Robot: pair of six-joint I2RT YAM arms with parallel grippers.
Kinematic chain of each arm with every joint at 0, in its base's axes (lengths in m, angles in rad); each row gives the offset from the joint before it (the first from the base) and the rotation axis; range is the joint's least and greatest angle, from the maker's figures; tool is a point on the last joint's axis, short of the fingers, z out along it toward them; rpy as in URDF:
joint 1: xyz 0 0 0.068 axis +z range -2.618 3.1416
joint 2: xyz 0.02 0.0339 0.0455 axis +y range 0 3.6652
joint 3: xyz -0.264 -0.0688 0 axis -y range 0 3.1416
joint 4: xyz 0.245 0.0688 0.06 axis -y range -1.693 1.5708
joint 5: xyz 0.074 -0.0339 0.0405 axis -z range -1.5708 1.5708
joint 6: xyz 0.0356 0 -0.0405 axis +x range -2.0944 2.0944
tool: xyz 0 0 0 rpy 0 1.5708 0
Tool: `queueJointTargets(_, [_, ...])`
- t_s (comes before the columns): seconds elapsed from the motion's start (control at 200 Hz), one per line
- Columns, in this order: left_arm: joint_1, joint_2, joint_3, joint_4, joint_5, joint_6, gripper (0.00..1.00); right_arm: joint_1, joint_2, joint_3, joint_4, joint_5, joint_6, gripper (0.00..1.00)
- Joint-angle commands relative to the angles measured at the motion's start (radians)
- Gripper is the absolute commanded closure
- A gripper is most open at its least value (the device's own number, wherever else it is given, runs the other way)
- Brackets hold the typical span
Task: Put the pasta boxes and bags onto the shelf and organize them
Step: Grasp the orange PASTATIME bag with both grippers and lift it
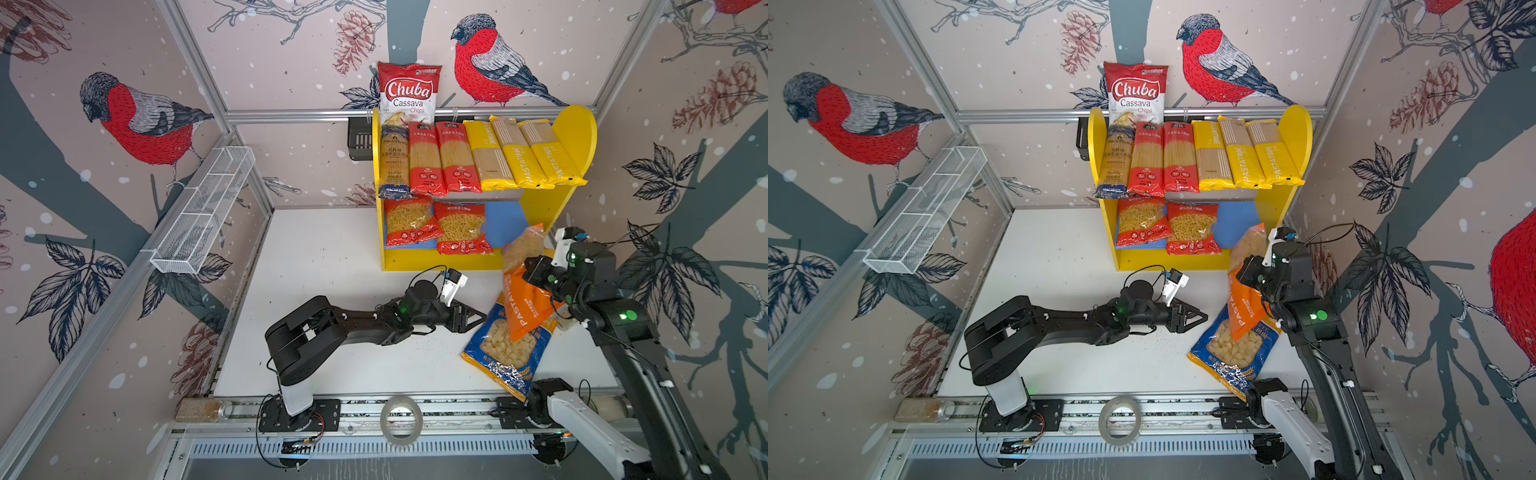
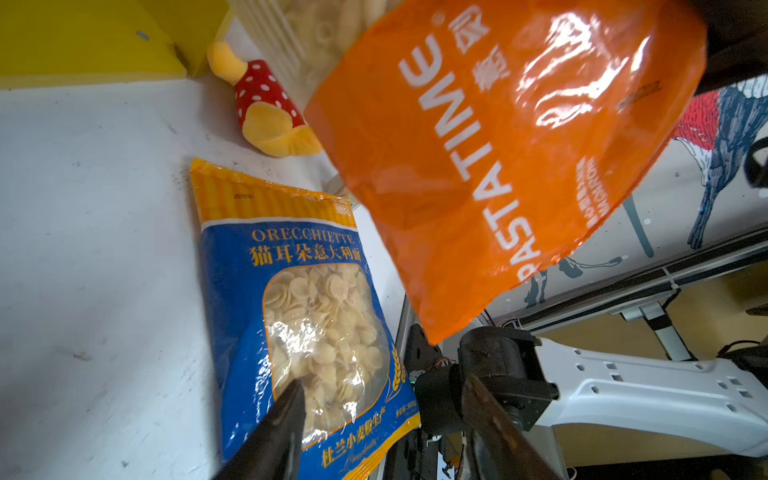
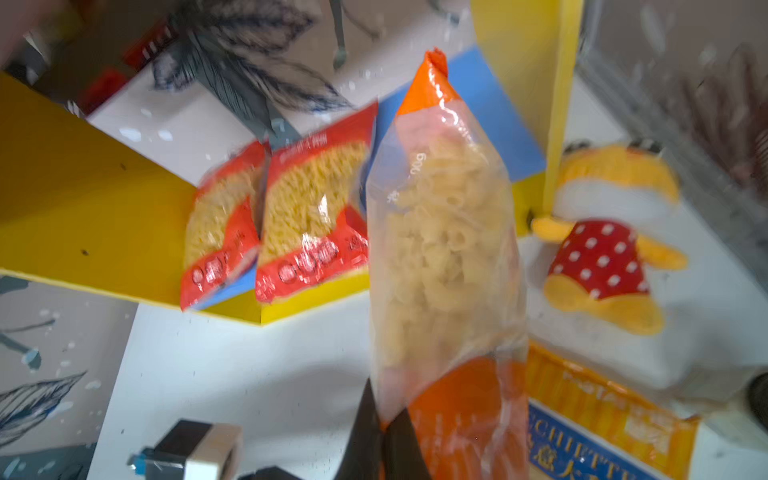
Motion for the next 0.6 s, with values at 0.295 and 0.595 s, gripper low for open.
queueJointTargets(0.295, [0.030,0.059,0.046,0.168,0.003,-0.043,0.36,-0.016,0.159,0.108,0.360,0.062,-0.083,1.00])
queueJointTargets(0.595, [0.065,0.078,0.089,0.159,-0.020,-0.027,0.35,-0.026,0.186,0.000,0.722,-0.039,-0.115,1.00])
